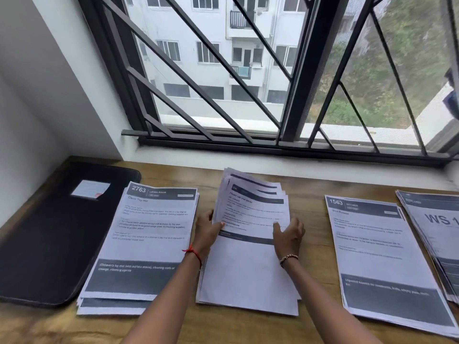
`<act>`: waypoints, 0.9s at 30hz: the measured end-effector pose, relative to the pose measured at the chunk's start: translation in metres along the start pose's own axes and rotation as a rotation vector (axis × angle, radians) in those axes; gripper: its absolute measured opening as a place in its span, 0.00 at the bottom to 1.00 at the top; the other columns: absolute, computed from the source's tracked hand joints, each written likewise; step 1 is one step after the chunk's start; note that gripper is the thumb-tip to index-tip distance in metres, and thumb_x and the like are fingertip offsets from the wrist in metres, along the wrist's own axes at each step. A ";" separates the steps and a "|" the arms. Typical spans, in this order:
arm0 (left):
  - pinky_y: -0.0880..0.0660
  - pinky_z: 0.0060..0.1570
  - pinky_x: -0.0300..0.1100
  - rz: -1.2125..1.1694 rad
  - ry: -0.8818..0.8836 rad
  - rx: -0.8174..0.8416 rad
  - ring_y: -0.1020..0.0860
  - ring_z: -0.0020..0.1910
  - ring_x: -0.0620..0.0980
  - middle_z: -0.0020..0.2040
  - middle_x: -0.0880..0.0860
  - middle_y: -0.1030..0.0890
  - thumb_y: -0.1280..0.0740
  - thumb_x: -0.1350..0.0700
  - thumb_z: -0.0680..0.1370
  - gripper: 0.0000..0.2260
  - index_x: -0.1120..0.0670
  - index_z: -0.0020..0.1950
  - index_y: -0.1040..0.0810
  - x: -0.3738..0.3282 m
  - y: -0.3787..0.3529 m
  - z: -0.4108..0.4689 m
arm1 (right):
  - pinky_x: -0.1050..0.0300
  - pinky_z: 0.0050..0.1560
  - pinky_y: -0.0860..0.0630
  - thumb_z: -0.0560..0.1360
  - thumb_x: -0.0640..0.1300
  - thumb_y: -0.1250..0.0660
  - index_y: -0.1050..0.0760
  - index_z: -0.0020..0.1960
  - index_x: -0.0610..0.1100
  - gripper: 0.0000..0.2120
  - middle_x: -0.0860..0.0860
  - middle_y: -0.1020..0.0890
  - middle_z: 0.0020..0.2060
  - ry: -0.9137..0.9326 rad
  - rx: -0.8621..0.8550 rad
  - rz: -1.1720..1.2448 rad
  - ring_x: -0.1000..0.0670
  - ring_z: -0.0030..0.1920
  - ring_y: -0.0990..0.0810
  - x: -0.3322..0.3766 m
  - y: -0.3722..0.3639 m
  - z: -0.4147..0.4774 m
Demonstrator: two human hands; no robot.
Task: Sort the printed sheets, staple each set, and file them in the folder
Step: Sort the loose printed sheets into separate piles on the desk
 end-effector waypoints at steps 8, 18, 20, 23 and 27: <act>0.20 0.40 0.38 -0.353 -0.021 0.186 0.18 0.40 0.46 0.48 0.56 0.20 0.41 0.72 0.76 0.14 0.62 0.61 0.28 -0.035 0.007 -0.007 | 0.62 0.41 0.21 0.69 0.46 0.27 0.26 0.58 0.37 0.22 0.43 0.20 0.51 -0.101 0.289 0.516 0.46 0.49 0.21 0.027 0.033 0.025; 0.20 0.49 0.49 -0.367 -0.371 0.031 0.22 0.51 0.54 0.51 0.56 0.22 0.41 0.69 0.78 0.11 0.58 0.57 0.29 -0.117 0.009 -0.018 | 0.79 0.32 0.31 0.71 0.44 0.29 0.24 0.50 0.30 0.17 0.43 0.20 0.41 0.486 -0.217 0.512 0.54 0.37 0.25 0.126 0.097 -0.008; 0.20 0.48 0.50 -0.340 -0.450 -0.002 0.23 0.51 0.56 0.51 0.60 0.23 0.39 0.68 0.77 0.11 0.53 0.53 0.29 -0.124 0.008 -0.023 | 0.80 0.33 0.34 0.71 0.51 0.33 0.25 0.47 0.29 0.22 0.43 0.21 0.36 0.621 -0.286 0.479 0.60 0.32 0.30 0.136 0.103 -0.022; 0.21 0.43 0.46 -0.237 -0.537 -0.042 0.23 0.47 0.53 0.47 0.58 0.22 0.35 0.61 0.76 0.08 0.57 0.54 0.28 -0.111 0.002 -0.033 | 0.67 0.37 0.26 0.70 0.50 0.33 0.27 0.53 0.29 0.24 0.40 0.19 0.38 0.605 -0.289 0.404 0.55 0.36 0.25 0.122 0.095 -0.032; 0.27 0.39 0.40 -0.153 -0.467 -0.133 0.26 0.41 0.47 0.41 0.50 0.23 0.35 0.66 0.76 0.08 0.57 0.51 0.28 -0.077 -0.001 -0.039 | 0.62 0.28 0.34 0.70 0.41 0.28 0.25 0.46 0.31 0.14 0.43 0.23 0.31 0.495 -0.171 0.286 0.48 0.32 0.26 0.083 0.076 -0.033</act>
Point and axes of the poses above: each hand's wrist, its own z-axis towards the middle knuckle, its own y-axis out of the back of the hand, x = y × z, the point moved 4 cm from there along z, towards the middle knuckle
